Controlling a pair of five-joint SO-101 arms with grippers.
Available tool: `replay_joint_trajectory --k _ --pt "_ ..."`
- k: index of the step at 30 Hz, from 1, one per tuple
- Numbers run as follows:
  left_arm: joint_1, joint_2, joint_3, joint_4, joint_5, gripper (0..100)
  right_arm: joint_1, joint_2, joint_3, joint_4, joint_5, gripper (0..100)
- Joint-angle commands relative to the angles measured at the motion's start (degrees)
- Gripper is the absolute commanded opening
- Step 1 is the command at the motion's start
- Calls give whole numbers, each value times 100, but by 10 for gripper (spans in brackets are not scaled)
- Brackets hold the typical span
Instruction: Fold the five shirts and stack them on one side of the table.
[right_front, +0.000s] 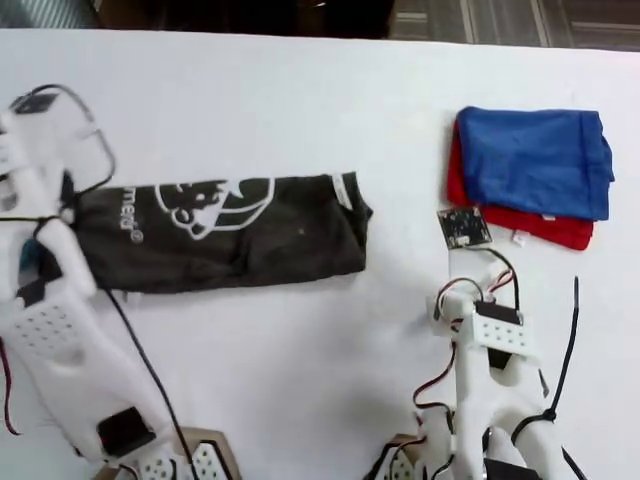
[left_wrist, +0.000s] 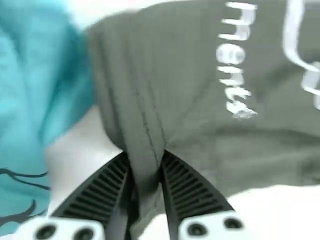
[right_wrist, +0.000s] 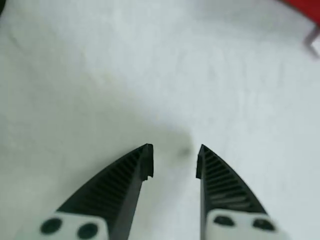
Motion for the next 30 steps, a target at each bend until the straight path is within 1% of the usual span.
replay_joint_trajectory --k 1,4,7,11,14,16,20,22,26,30 --pt "809 -1090 743 97 -9 25 84 -224 -18 -75 0 145" --pt "1670 -1758 1508 88 0 25 84 -215 -18 -75 0 145" --pt "2549 -2242 1868 79 9 25 84 -215 -18 -75 0 145" --pt "3640 -2435 1789 -79 141 25 84 -215 -18 -75 0 145" --pt "4211 -2409 1543 -440 158 25 84 -224 -18 -75 0 145" --pt "4484 -2409 1420 -765 167 25 84 -224 -18 -75 0 145" --pt "4923 -2400 1393 -1327 580 25 84 -224 -18 -75 0 145" --pt "5134 -2356 1393 -1565 651 25 84 -224 -18 -75 0 145" --pt "5407 -1996 1341 -1837 677 25 84 -224 -18 -75 0 145" --pt "5468 -1538 1130 -1916 677 25 84 -224 -18 -75 0 145"
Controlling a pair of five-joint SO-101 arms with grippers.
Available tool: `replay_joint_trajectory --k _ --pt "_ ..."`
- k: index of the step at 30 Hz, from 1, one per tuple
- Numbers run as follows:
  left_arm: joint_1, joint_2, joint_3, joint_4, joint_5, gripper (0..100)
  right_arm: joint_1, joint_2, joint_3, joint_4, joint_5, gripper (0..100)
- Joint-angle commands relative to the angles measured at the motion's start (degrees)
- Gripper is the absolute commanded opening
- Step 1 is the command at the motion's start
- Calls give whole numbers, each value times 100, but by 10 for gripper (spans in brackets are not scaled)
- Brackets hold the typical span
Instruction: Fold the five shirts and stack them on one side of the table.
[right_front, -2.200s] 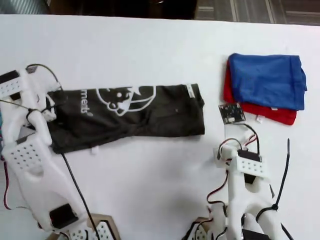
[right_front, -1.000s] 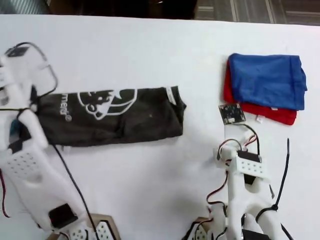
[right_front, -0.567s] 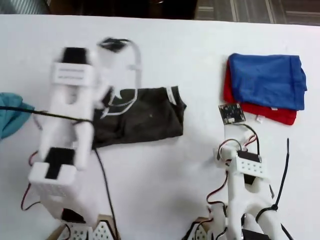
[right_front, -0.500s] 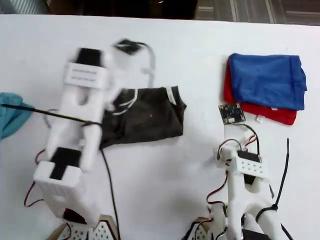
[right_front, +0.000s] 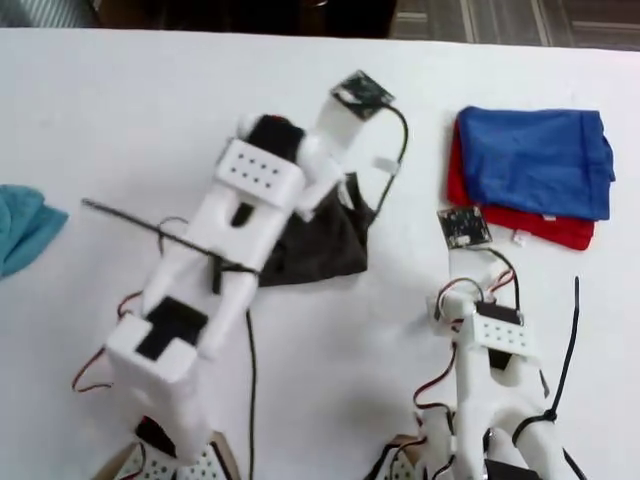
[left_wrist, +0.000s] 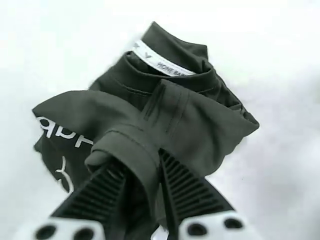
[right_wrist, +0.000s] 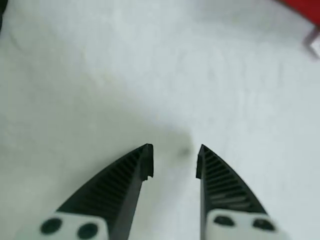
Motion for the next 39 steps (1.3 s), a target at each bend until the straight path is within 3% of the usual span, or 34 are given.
replay_joint_trajectory --k 1,12,18,20,28,31,34,39 --pt "70 185 -585 -123 53 25 84 -224 -18 -75 0 145" --pt "88 1073 -1780 431 53 30 84 -215 -18 -75 0 145" --pt "-18 1196 -2237 844 53 209 75 -215 -18 -75 0 145" --pt "-132 1187 -2466 914 44 202 75 -215 -18 -75 0 145" --pt "-1196 1178 -3732 1890 9 177 75 -251 44 -75 0 145" --pt "-1846 1029 -3749 1899 26 32 75 -242 44 -75 0 122" --pt "-2391 659 -3415 1899 9 28 48 -233 -26 -84 0 12" --pt "-3112 -563 -1833 1890 -466 26 31 -207 -1020 901 0 22"
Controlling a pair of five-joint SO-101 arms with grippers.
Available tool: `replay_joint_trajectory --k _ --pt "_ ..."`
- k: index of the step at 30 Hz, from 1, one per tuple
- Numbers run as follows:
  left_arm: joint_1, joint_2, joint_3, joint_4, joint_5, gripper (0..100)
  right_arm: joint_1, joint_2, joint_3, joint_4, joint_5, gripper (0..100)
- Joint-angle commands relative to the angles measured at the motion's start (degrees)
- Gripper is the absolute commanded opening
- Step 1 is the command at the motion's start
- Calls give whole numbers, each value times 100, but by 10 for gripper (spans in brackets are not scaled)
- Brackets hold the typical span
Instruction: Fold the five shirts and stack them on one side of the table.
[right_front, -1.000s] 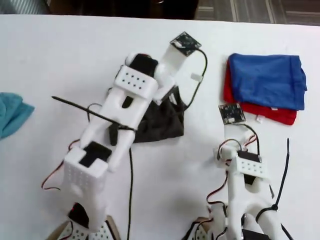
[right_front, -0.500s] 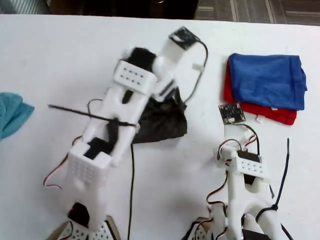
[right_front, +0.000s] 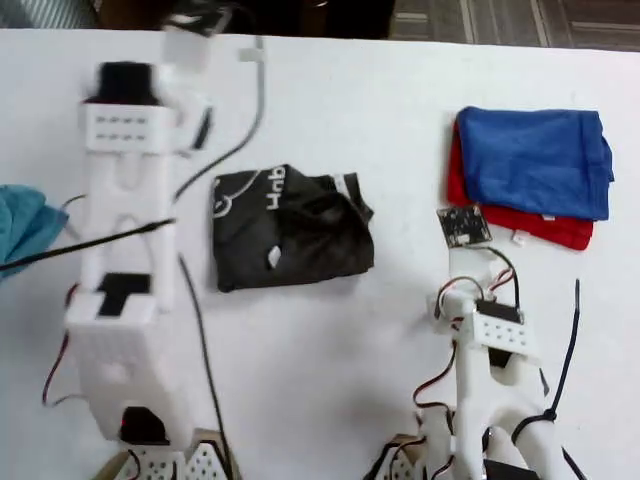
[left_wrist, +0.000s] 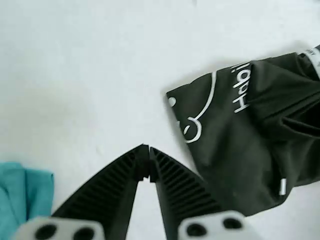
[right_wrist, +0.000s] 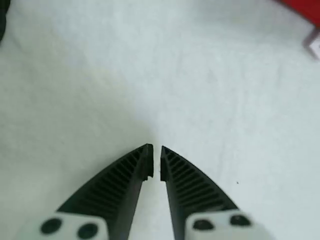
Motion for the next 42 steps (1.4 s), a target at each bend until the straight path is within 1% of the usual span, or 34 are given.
replay_joint_trajectory --k 1,3,5,7,9,12,14,16,19,23,27,30,32,39,42 --pt "-563 -1284 1200 70 -413 26 13 -171 -1116 919 0 21" --pt "-958 -1908 2114 -70 -422 27 -119 -163 -1846 1473 0 21" --pt "-1415 -2523 3196 -431 -422 27 -365 -163 -2505 1938 -44 21" --pt "-1934 -3147 4453 -1055 -422 27 -699 -163 -3024 2273 -308 21" --pt "-2453 -3754 5833 -1881 -413 27 -1121 -163 -3402 2466 -510 21" --pt "-3349 -4571 7802 -3200 -158 26 -1886 -48 -3701 2387 -615 21" --pt "-3833 -5037 8848 -3859 -132 26 -2404 312 -3824 2132 -615 20" --pt "-4097 -5442 9675 -4308 -132 26 -2818 813 -4009 1868 -615 20" --pt "-4264 -5908 10607 -4853 -132 26 -3310 1727 -4677 1754 -615 20" --pt "-4264 -6242 11495 -5512 -132 26 -3749 3160 -5855 1815 -607 20" --pt "-4246 -6251 11943 -6022 -132 26 -4048 4338 -7226 2501 -607 20" --pt "-4264 -6251 12013 -6075 -105 26 -4259 4989 -8185 3125 -563 20" --pt "-4264 -6251 12075 -6092 -97 26 -4338 5358 -8695 3345 -563 20" --pt "-4246 -6251 12084 -6092 -97 26 -4330 6589 -9785 3451 -554 20" --pt "-4246 -6251 12084 -6092 -97 26 -4338 6985 -10101 3811 -554 20"
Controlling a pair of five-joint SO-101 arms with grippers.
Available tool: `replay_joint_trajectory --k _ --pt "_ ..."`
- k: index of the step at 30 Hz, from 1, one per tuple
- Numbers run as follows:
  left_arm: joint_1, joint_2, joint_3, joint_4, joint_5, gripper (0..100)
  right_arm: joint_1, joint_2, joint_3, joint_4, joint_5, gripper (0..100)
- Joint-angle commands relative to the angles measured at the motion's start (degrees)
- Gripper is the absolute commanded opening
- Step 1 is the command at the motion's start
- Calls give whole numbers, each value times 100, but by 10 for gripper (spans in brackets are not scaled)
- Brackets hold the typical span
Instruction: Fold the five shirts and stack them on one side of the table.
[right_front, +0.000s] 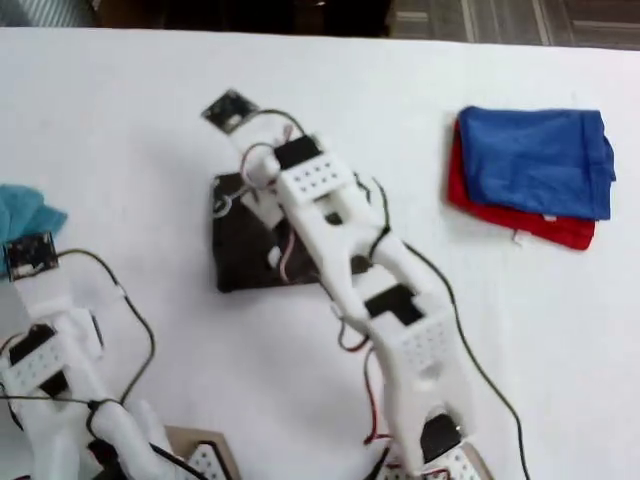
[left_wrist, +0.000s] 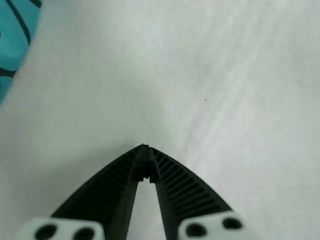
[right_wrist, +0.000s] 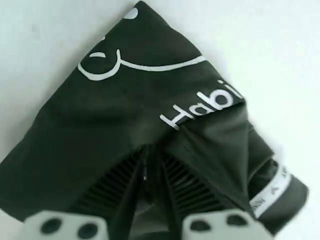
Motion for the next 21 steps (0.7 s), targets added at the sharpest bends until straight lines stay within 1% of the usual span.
replay_joint_trajectory --k 1,11,13,16,21 --pt "-35 -132 -13 -79 35 26 -40 259 -571 470 26 20" --pt "-26 -132 -13 -79 35 26 295 462 -1618 2554 35 20" --pt "-26 -132 -13 -79 35 26 400 479 -1609 2800 264 20" --pt "-26 -132 -13 -79 35 26 611 435 -1266 2888 756 20" --pt "-35 -132 -13 -79 35 26 1121 145 -413 2897 1187 20"
